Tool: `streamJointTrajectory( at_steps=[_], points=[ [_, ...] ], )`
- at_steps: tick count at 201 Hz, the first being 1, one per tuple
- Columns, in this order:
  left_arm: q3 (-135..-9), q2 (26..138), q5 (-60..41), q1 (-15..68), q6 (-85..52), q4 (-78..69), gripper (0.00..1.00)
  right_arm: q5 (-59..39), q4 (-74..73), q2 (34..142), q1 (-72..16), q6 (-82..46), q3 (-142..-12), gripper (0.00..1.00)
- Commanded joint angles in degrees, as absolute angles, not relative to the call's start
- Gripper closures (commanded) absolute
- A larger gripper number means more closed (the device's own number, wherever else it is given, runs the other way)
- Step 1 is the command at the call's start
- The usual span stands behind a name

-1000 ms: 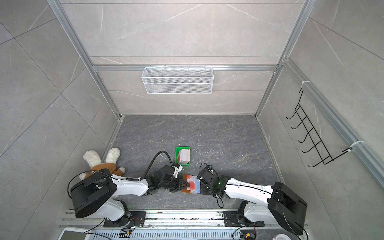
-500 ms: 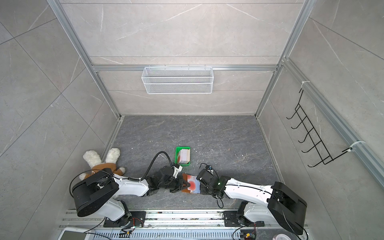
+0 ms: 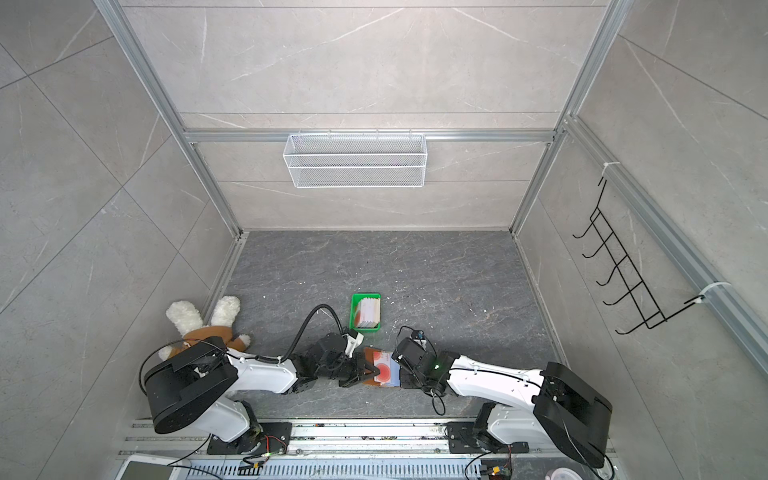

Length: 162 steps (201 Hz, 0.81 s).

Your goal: Put the credit cards into the card holder

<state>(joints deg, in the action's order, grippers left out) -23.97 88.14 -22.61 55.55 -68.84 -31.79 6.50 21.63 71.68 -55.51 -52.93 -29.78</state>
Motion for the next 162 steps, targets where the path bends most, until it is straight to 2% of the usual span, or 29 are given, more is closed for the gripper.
streamJointTrajectory(
  at_steps=[1,162],
  points=[
    [-24.55,88.22,-23.97,55.37,-68.29,-31.03,1.0,8.53,23.64,73.33,-55.58,-53.43,-29.44,0.8],
    [-26.79,91.56,-24.25,55.42,-67.32,-29.78,1.0,8.45,23.99,74.23,-55.7,-52.82,-29.91,0.82]
  ],
)
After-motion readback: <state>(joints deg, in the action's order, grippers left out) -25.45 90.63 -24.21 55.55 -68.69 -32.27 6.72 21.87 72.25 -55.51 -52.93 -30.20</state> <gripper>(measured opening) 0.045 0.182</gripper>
